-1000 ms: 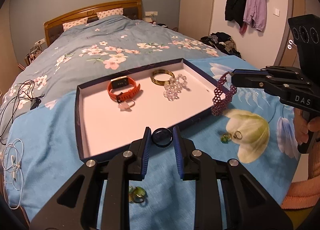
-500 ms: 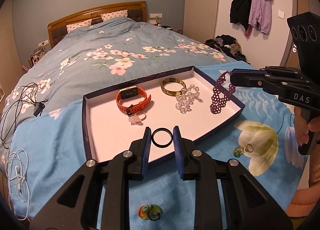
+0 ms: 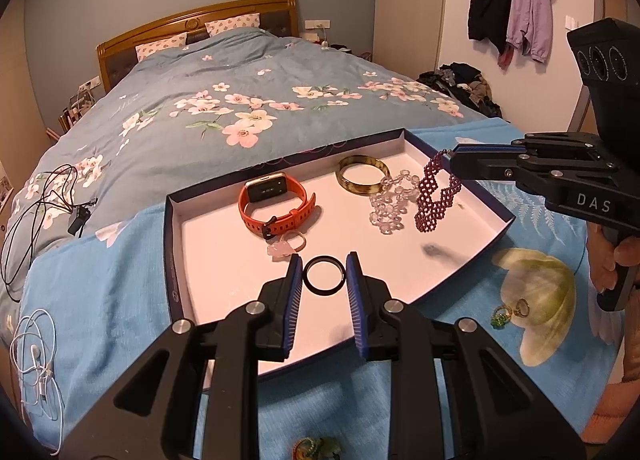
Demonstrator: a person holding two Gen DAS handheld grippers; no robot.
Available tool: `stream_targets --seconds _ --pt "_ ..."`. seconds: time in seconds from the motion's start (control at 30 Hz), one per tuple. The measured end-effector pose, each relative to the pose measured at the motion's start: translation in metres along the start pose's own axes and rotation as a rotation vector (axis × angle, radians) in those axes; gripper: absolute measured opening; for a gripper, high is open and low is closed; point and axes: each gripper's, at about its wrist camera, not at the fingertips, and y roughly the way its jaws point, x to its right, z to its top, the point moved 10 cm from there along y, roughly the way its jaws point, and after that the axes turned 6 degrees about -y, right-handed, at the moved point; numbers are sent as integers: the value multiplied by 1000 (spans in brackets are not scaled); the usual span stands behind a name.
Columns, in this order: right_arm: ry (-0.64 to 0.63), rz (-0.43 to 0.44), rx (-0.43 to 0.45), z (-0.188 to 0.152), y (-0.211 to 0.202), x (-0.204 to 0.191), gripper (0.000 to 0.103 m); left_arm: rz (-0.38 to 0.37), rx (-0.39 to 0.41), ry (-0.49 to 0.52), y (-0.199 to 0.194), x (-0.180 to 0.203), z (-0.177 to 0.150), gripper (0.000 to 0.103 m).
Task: Organize jewelry
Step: 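Carry the black ring and beaded bracelet into the lid and open both grippers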
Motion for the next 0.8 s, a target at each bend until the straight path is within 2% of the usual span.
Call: stream_targets --seconds 0.8 --pt "22 11 -51 0 36 14 3 28 -74 -15 41 -9 1 23"
